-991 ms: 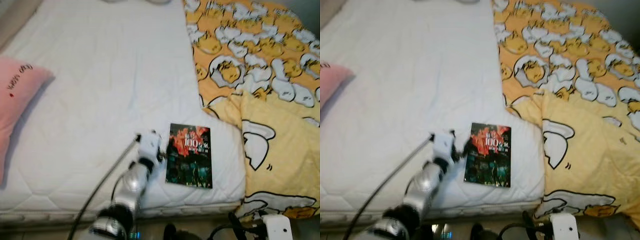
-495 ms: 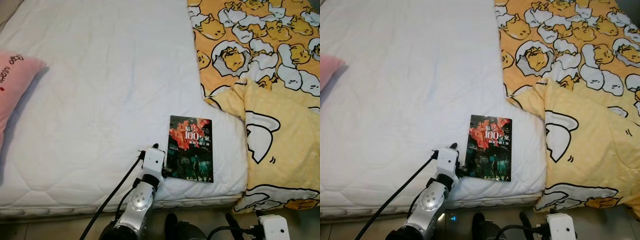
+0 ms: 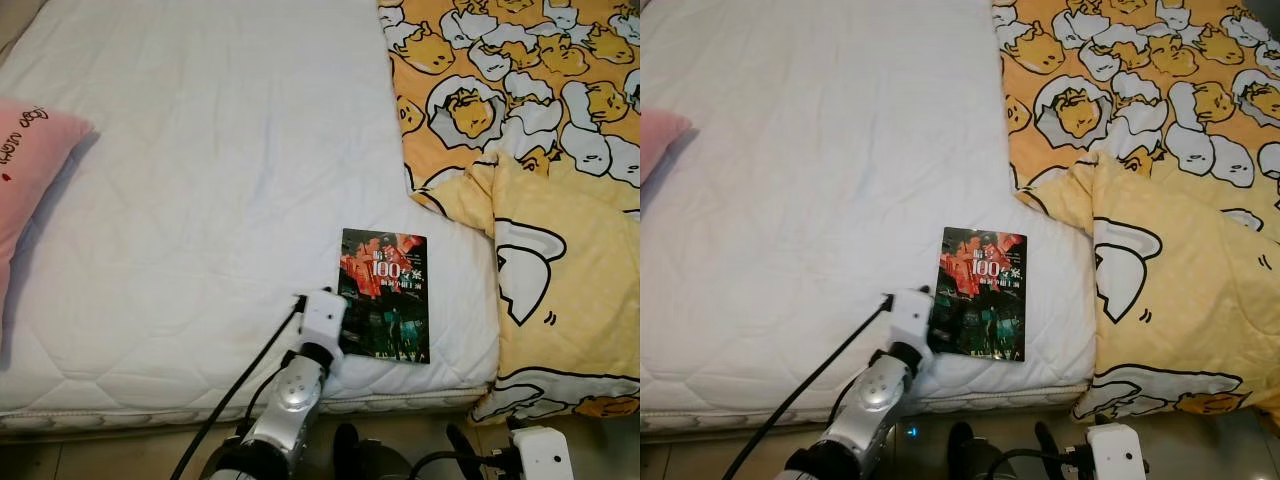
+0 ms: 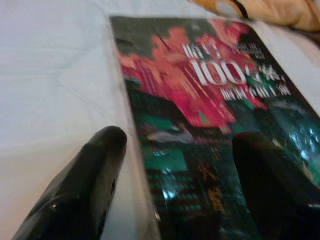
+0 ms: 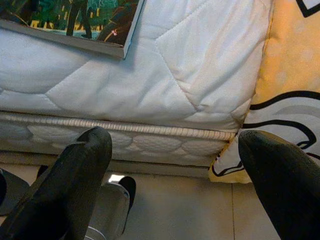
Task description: Clean up the room
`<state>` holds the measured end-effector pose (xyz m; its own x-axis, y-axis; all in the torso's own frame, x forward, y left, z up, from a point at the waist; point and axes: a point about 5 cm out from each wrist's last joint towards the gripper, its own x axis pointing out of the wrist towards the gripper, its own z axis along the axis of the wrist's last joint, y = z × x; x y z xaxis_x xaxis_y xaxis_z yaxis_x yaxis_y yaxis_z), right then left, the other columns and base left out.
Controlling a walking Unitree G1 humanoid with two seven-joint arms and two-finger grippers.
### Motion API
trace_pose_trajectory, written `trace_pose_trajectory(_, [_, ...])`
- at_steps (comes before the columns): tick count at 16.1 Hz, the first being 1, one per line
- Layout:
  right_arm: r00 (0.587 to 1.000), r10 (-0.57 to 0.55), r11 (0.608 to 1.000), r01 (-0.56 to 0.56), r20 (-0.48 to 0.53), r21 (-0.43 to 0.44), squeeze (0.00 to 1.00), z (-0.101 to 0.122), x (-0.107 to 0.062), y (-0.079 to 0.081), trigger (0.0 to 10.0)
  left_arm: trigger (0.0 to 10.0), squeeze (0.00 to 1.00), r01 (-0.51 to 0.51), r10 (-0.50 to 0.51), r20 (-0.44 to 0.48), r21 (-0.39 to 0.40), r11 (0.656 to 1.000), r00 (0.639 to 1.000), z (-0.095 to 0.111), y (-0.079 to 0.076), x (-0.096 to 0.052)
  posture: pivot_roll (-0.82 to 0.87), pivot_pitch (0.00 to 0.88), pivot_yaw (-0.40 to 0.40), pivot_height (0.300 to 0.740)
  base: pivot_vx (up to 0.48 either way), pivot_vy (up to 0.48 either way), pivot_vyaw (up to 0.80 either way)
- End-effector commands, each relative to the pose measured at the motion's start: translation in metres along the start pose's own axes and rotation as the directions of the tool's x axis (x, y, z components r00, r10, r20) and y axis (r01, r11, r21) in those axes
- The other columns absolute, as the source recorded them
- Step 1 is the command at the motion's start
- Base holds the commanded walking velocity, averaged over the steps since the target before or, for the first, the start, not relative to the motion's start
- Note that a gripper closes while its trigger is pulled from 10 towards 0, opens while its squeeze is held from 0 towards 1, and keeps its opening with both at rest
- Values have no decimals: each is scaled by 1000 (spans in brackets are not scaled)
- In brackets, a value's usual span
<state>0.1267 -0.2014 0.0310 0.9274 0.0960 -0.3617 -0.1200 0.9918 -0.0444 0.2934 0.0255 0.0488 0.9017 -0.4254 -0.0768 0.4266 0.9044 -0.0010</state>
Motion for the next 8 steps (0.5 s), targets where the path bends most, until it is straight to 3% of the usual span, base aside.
trace_pose_trajectory(1, [999,-19,1000,19,-47,1,0,-10,-6,-2,10000,10000,0,15,-15,-87,3,1000,996,-14,-8,-4,-68,345,-88,740,0,0,0])
trace_pose_trajectory(3, [999,-20,1000,20,-49,0,0,-10,-6,-2,10000,10000,0,2,-3,-143,-9,1000,990,-20,-6,-4,-69,344,-86,740,0,0,0])
trace_pose_trajectory(6, [998,-21,1000,21,-58,-1,0,-11,-7,-1,10000,10000,0,5,-31,-188,-140,990,982,-25,-11,-5,-70,345,-84,740,0,0,0])
trace_pose_trajectory(8, [998,-20,1000,20,-62,-3,0,-12,-6,-1,10000,10000,0,66,-106,-241,-170,983,965,-32,-20,-7,-68,346,-84,740,0,0,0])
